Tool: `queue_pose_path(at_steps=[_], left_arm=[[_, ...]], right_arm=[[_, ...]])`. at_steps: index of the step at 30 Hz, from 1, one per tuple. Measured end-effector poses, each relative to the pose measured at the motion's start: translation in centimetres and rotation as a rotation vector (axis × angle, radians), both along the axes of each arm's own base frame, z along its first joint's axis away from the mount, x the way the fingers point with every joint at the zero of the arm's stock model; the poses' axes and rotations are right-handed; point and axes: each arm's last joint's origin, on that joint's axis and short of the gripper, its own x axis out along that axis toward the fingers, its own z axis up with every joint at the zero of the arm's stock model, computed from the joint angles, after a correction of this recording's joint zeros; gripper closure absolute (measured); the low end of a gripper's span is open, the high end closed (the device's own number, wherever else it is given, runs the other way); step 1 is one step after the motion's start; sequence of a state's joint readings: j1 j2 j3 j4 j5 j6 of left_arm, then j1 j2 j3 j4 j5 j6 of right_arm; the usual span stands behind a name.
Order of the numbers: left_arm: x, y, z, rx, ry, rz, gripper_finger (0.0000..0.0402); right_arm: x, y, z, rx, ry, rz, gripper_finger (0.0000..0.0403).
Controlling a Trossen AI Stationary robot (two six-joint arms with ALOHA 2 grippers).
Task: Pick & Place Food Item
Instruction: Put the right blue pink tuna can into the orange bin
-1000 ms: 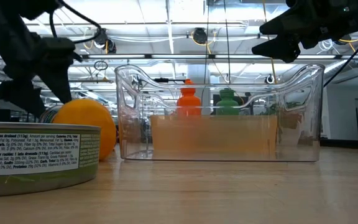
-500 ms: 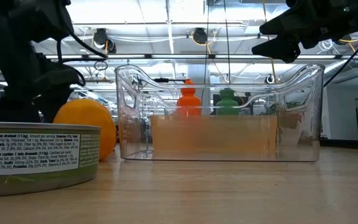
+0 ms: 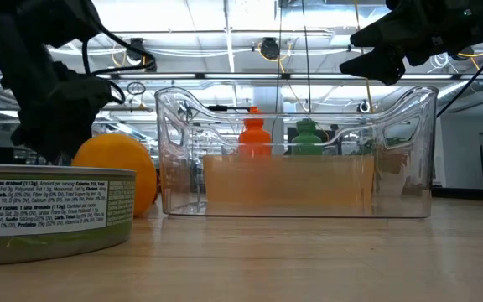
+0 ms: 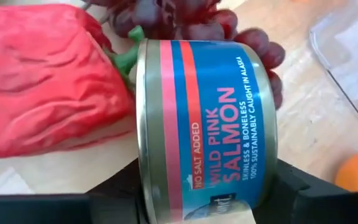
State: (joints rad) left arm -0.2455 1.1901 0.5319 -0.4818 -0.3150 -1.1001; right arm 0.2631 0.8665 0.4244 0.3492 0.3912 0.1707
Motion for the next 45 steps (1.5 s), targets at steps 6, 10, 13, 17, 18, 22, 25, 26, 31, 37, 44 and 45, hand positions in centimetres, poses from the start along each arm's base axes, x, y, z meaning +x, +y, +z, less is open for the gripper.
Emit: queue_pose_path(at_steps=[6,10,13,17,18,22,25,26,31,37,44,45], left_arm=[[1.0,-0.2,3.5,0.012,-0.063,-0.05,0.021],[2.4,-0.4,7.7,0.133,-0.175,-0.156,0.021],[3.6,-0.1,10.6,0.31,-0.213,-0.255,0.021],[5.6,0.5,12.7,0.58,-0.159,-0.396,0.021],[6.3,0.8,13.1,0.64,-0.14,-0.427,0.021],[9.3,2.2,12.8,0.783,-0.039,-0.49,0.0202],[11.8,3.4,11.7,0.825,0.051,-0.531,0.0205],[12.6,3.8,11.3,0.839,0.082,-0.55,0.0208],[15.9,5.3,8.3,0.899,0.275,-0.693,0.0208],[18.7,6.0,5.9,0.984,0.419,-0.786,0.0202],[20.9,6.0,5.2,1.079,0.409,-0.853,0.0209],[21.1,6.0,5.2,1.089,0.401,-0.851,0.0209]], right_arm=[[0.0,0.0,0.0,0.0,0.0,0.0,0.0067],[0.0,0.0,0.0,0.0,-0.001,0.0,0.0067],[0.0,0.0,0.0,-0.001,-0.001,0.0,0.0067],[0.0,0.0,0.0,-0.001,-0.001,0.0,0.0067],[0.0,0.0,0.0,-0.002,-0.001,0.0,0.0067],[0.0,0.0,0.0,-0.002,-0.001,-0.002,0.0067],[0.0,0.0,0.0,-0.001,-0.002,-0.003,0.0067],[0.0,0.0,0.0,-0.001,-0.002,-0.004,0.0067],[0.0,0.0,0.0,0.0,-0.002,-0.005,0.0067],[0.0,0.0,0.0,-0.002,-0.001,-0.007,0.0067],[0.0,0.0,0.0,-0.005,0.0,-0.006,0.0067],[0.0,0.0,0.0,-0.007,-0.001,-0.006,0.0067]])
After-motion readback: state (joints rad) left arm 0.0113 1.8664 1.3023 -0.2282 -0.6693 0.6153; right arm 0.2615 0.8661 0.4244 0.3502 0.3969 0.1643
